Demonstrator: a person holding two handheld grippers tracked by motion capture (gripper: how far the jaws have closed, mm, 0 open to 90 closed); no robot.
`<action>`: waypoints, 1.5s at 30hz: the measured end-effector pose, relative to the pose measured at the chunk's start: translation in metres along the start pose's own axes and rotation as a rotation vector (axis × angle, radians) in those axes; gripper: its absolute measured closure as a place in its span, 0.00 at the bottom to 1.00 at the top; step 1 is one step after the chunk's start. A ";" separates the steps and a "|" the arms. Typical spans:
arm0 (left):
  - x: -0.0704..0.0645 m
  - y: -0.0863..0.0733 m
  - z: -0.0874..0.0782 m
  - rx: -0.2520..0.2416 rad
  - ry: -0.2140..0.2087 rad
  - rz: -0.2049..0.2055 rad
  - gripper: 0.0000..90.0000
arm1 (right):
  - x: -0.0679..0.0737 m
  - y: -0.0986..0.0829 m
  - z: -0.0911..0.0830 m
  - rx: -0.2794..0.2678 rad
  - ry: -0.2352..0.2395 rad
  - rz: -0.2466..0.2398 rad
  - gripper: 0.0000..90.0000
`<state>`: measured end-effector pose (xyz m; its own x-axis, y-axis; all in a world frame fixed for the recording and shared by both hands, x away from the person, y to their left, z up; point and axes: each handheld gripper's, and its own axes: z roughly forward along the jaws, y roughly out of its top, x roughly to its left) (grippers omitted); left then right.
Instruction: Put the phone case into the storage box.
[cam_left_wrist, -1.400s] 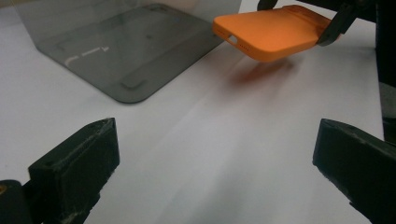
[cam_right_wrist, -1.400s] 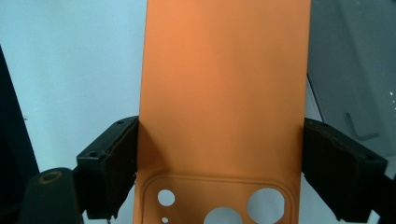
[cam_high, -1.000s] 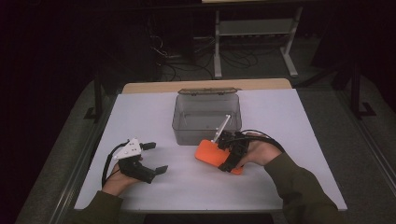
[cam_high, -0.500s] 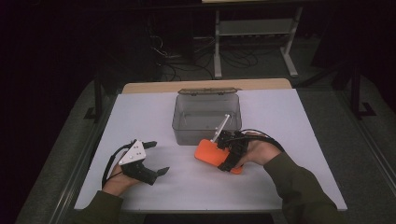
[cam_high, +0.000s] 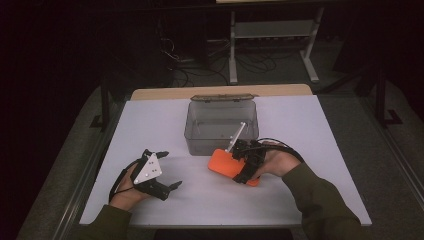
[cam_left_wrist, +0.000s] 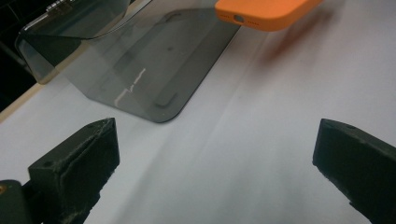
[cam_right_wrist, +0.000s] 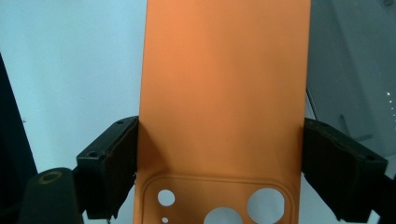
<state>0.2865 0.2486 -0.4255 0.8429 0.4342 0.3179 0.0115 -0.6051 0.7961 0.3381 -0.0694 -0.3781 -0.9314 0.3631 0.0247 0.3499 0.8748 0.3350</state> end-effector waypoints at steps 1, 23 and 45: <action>-0.001 0.000 0.000 0.005 0.009 0.015 0.00 | 0.000 0.000 0.000 0.000 0.000 0.000 0.17; -0.014 0.005 0.002 0.097 0.153 0.282 0.00 | 0.001 0.002 0.000 0.002 -0.002 0.000 0.17; -0.028 0.007 0.007 0.160 0.298 0.547 0.00 | 0.001 0.004 0.001 0.012 -0.001 -0.007 0.17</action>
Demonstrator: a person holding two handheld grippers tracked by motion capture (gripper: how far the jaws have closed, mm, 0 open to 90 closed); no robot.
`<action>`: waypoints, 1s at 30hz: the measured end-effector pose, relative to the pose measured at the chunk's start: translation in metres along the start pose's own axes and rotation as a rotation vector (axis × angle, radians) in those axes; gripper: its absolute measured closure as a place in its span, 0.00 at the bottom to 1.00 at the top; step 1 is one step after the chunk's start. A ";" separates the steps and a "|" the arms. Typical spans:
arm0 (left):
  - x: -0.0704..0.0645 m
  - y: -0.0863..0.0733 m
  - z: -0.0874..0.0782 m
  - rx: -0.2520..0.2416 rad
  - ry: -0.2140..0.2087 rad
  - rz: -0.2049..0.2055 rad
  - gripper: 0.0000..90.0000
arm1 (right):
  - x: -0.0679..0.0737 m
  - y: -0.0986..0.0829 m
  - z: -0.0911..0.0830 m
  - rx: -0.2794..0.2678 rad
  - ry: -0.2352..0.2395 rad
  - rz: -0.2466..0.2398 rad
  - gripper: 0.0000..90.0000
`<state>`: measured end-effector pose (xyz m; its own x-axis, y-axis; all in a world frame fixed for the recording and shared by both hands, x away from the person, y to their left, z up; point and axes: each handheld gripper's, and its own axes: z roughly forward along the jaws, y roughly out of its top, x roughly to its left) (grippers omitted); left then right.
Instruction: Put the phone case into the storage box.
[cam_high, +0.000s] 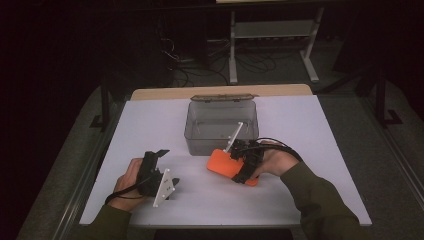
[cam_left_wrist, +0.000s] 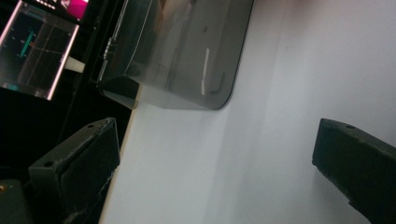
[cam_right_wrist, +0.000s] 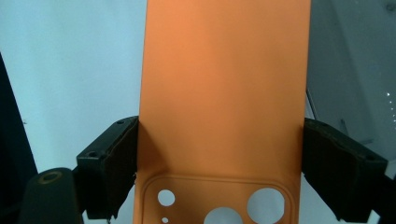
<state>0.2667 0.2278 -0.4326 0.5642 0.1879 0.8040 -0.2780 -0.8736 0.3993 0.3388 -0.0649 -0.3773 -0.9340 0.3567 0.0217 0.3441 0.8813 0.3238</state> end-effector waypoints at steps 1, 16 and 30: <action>0.000 0.001 0.000 0.006 0.007 0.021 0.00 | 0.000 0.000 0.000 0.000 0.000 0.000 0.17; -0.007 0.006 -0.001 0.040 0.089 0.182 0.00 | 0.000 0.000 0.000 -0.001 0.002 0.006 0.17; -0.010 0.022 -0.004 0.023 0.134 0.219 0.00 | -0.001 0.003 -0.002 -0.009 0.008 0.003 0.17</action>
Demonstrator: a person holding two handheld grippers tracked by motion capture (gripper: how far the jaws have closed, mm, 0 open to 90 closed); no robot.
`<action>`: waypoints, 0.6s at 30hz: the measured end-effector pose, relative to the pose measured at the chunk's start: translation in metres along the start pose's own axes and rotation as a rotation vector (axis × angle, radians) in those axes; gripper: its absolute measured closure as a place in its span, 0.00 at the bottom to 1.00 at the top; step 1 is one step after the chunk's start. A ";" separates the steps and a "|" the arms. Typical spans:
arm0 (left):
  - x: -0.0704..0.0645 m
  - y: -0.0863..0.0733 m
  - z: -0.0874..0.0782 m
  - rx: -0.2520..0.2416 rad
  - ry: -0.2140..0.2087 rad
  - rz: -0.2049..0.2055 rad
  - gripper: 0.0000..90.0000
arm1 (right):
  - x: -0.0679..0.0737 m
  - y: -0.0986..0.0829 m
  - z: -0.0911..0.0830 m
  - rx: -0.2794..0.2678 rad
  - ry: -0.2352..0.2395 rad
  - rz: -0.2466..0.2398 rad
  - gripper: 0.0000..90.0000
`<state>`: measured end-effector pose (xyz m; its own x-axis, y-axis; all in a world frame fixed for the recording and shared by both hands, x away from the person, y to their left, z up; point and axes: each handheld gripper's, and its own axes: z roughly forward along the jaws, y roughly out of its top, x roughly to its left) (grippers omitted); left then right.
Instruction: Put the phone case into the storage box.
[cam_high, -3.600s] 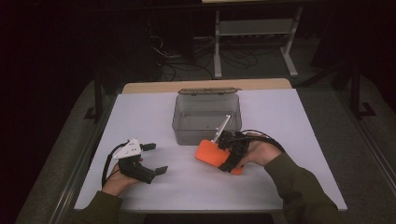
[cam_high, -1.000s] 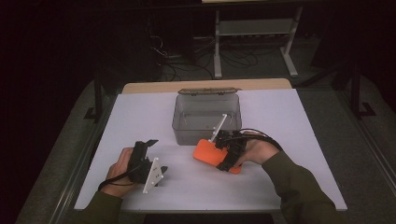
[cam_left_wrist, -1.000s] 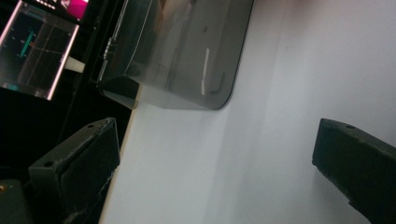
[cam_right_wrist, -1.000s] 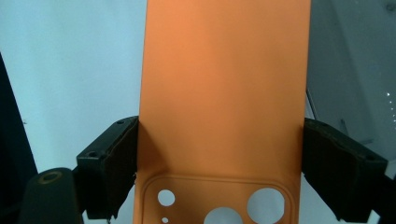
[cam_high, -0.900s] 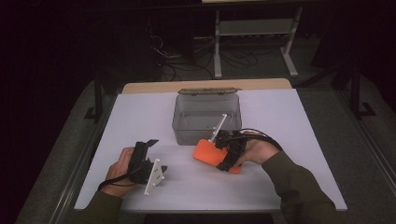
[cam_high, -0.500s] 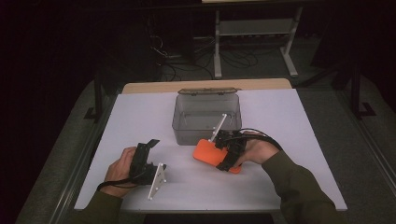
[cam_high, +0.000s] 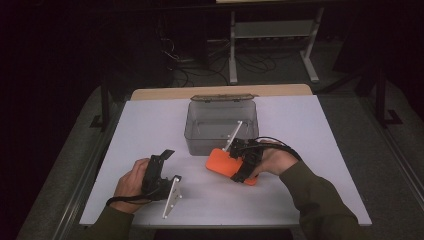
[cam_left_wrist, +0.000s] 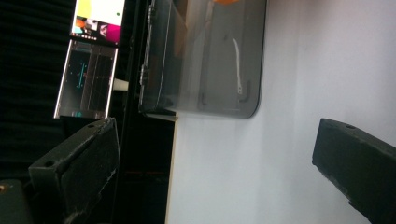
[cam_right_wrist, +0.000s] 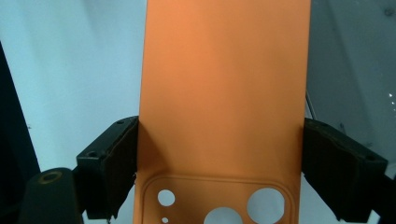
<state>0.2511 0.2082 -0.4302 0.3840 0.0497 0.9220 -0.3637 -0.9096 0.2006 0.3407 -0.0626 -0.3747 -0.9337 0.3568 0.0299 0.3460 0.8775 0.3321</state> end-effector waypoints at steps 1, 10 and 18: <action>0.000 0.001 0.000 -0.003 0.002 0.000 0.00 | 0.000 0.001 0.000 0.001 0.000 -0.001 0.17; -0.002 0.015 0.003 -0.006 0.017 0.027 0.00 | 0.001 0.006 -0.001 -0.002 -0.001 -0.007 0.17; -0.003 0.029 0.008 -0.016 0.026 0.049 0.01 | 0.001 0.012 -0.001 -0.008 0.002 -0.006 0.17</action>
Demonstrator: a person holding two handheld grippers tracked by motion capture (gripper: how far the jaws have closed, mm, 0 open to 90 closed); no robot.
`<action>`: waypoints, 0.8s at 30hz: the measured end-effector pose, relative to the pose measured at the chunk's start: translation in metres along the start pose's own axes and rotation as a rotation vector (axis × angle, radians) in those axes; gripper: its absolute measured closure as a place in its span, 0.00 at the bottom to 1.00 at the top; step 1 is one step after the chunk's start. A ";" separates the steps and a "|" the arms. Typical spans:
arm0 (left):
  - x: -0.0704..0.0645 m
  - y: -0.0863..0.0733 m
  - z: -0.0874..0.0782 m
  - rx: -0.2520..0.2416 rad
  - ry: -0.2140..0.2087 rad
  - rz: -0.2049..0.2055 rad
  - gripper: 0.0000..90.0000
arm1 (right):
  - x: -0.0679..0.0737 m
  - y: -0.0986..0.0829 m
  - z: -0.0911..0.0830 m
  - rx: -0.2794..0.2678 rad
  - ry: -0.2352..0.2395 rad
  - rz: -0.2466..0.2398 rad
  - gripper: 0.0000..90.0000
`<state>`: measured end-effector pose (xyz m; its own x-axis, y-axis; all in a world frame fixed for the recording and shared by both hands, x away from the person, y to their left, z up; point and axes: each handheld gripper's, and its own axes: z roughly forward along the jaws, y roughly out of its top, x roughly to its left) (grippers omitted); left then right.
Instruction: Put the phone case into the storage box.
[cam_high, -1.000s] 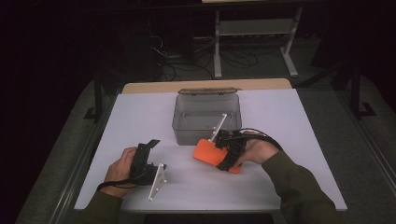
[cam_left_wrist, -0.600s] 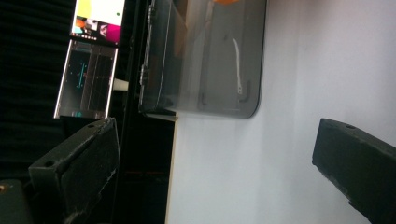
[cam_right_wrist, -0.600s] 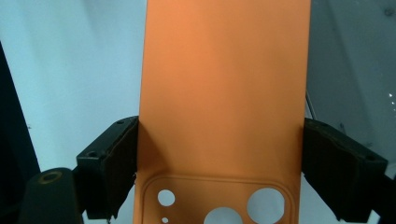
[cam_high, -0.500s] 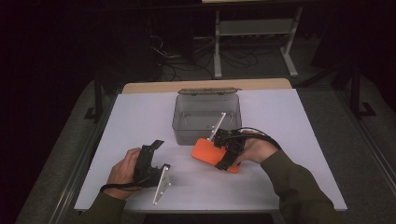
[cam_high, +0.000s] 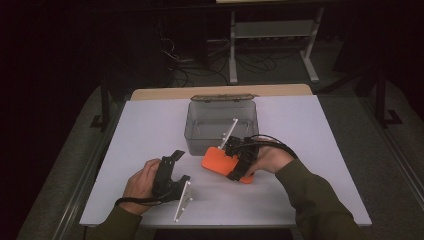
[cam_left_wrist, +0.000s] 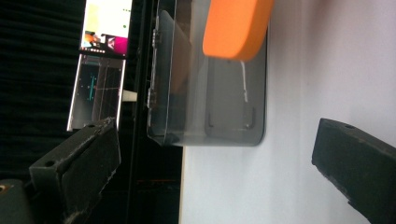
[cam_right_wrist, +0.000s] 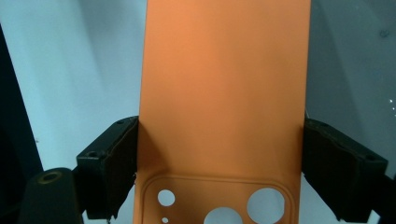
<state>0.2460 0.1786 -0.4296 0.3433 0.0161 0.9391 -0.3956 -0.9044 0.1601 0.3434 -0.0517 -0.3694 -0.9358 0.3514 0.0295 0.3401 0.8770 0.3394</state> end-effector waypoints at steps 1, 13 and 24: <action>0.000 0.002 0.001 -0.001 0.004 0.004 0.01 | 0.000 0.001 0.000 0.002 0.001 0.002 0.17; -0.004 0.021 0.008 -0.010 0.018 0.046 0.01 | 0.000 0.008 0.001 0.007 0.001 0.009 0.17; -0.005 0.031 0.012 -0.022 0.026 0.061 0.03 | 0.001 0.016 0.004 0.009 0.004 0.001 0.17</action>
<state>0.2422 0.1455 -0.4328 0.2957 -0.0273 0.9549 -0.4335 -0.8946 0.1087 0.3485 -0.0361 -0.3673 -0.9359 0.3508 0.0330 0.3414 0.8797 0.3310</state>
